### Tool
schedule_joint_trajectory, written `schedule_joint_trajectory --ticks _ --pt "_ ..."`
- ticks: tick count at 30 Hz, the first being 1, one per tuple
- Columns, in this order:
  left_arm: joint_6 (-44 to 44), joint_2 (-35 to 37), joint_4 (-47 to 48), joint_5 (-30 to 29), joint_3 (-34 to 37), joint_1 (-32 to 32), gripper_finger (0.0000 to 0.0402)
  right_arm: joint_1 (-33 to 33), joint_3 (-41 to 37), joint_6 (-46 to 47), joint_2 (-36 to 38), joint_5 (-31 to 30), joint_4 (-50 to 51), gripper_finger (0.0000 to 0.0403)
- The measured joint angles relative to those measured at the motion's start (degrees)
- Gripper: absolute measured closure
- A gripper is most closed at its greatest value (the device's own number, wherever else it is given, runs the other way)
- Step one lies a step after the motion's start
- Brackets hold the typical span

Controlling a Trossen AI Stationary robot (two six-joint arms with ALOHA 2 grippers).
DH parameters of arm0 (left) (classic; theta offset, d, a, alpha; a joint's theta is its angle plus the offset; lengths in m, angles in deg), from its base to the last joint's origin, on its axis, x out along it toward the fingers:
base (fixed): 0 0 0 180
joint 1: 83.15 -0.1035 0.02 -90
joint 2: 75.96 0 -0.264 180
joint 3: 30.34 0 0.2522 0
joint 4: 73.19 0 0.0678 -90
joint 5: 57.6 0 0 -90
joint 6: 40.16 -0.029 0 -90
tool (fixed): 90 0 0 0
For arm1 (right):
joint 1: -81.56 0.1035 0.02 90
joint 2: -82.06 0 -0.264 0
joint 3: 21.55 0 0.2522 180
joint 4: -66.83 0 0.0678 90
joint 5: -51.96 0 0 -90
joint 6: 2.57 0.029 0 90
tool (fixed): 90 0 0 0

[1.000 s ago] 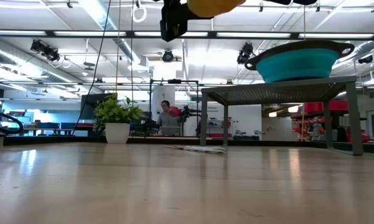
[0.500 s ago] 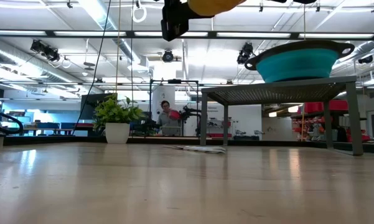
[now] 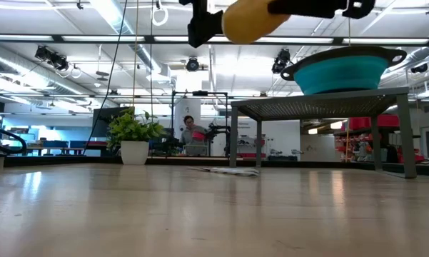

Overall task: Pick & Place Fruit
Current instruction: Put the mango into the blue strainer bowl on the shelf

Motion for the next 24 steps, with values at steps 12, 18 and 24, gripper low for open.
schedule_joint_trajectory --ticks 12,18,24 --pt "-3.8 7.2 10.9 -10.2 0.0 -2.6 0.0036 -0.4 0.0 3.8 5.5 -17.9 11.2 0.0150" --pt "-5.7 9.0 9.3 -14.6 0.0 -0.9 0.0037 -4.2 0.0 7.6 12.1 -19.4 16.7 0.0150" --pt "-5.3 7.5 8.4 -20.5 0.0 1.2 0.0037 -9.9 0.0 10.4 18.5 -19.2 19.4 0.0150"
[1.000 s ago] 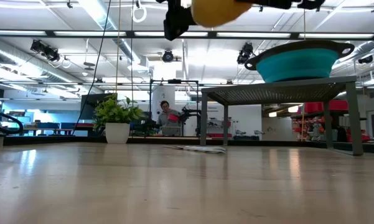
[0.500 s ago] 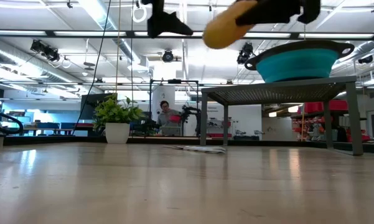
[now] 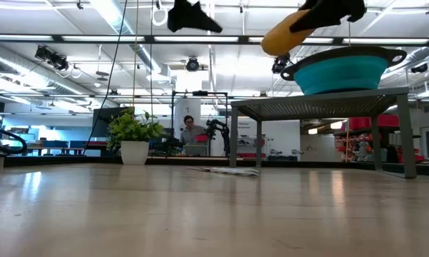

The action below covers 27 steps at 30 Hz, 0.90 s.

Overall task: Pick & Place Fruit
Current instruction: Put the mango into the blue strainer bowl on the shelf

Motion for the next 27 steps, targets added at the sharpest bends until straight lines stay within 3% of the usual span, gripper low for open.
schedule_joint_trajectory --ticks 9,11,19,27 --pt "-6.4 -2.0 -0.1 -8.3 0.6 3.7 0.0037 -6.5 0.0 2.8 9.9 0.6 4.9 0.0145" --pt "-9.2 -1.9 -5.6 -8.6 2.9 4.3 0.0037 -7.4 0.0 4.0 11.9 0.5 5.8 0.0145" --pt "-18.4 -1.9 -26.9 -0.9 14.9 3.7 0.0038 -12.0 0.0 8.6 14.8 0.2 11.1 0.0144" --pt "-21.2 -1.9 -37.4 3.9 21.6 1.1 0.0038 -18.7 0.0 10.8 14.8 -2.8 15.0 0.0144"
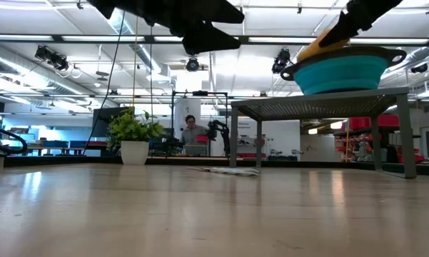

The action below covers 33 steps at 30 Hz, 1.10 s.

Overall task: Pick & Place Fruit
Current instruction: Put the mango into the blue strainer bowl on the shelf, then put the green patterned knife on the shelf

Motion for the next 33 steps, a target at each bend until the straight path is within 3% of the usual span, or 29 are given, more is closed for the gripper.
schedule_joint_trajectory --ticks 9,20,28,33 --pt "-1.3 0.5 -11.7 0.9 7.1 -0.1 0.0038 -4.1 0.0 4.3 -0.1 5.9 1.8 0.0133" --pt "1.9 2.0 -12.5 0.3 11.3 -0.1 0.0038 -5.8 0.0 8.3 -0.2 5.1 3.5 0.0046" --pt "2.4 14.2 -13.7 -3.7 19.2 -0.1 0.0038 -5.4 0.0 9.7 0.6 4.5 -1.9 0.0027" --pt "1.4 21.8 -26.2 -3.2 29.6 -0.6 0.0038 -4.6 0.0 12.9 3.1 6.5 -3.1 0.0028"
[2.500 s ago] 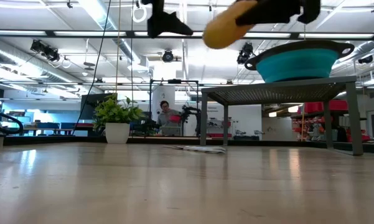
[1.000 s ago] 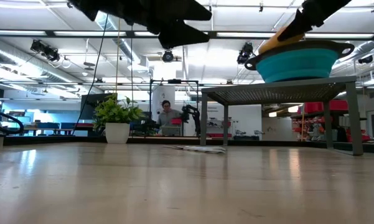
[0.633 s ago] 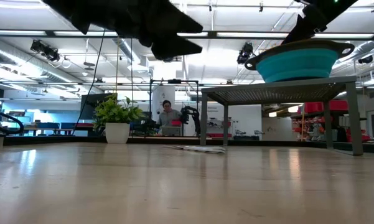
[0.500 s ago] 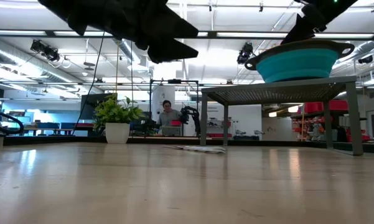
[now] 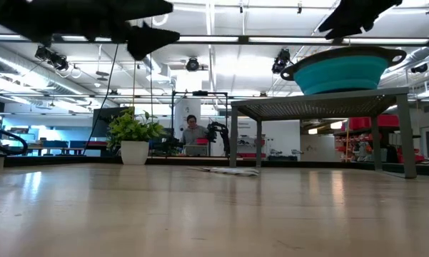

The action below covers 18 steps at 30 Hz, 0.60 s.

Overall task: Pick & Place Fruit
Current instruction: Put the green patterned knife on the shelf

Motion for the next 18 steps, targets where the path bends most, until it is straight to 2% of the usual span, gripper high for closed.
schedule_joint_trajectory --ticks 7,12,14,18 --pt "2.3 7.6 -10.9 -2.9 11.9 -2.2 0.0038 0.0 0.0 6.9 3.6 16.1 5.4 0.0059" --pt "2.0 14.5 -8.5 -2.3 14.7 -2.8 0.0038 0.1 0.0 8.0 5.4 17.9 12.9 0.0096" --pt "1.4 17.8 -4.8 -2.2 14.7 -2.8 0.0038 0.1 0.0 8.0 6.3 18.0 15.1 0.0112" --pt "1.0 24.3 2.9 -3.6 14.6 -2.8 0.0038 0.1 -2.5 7.5 10.0 20.4 13.8 0.0142"
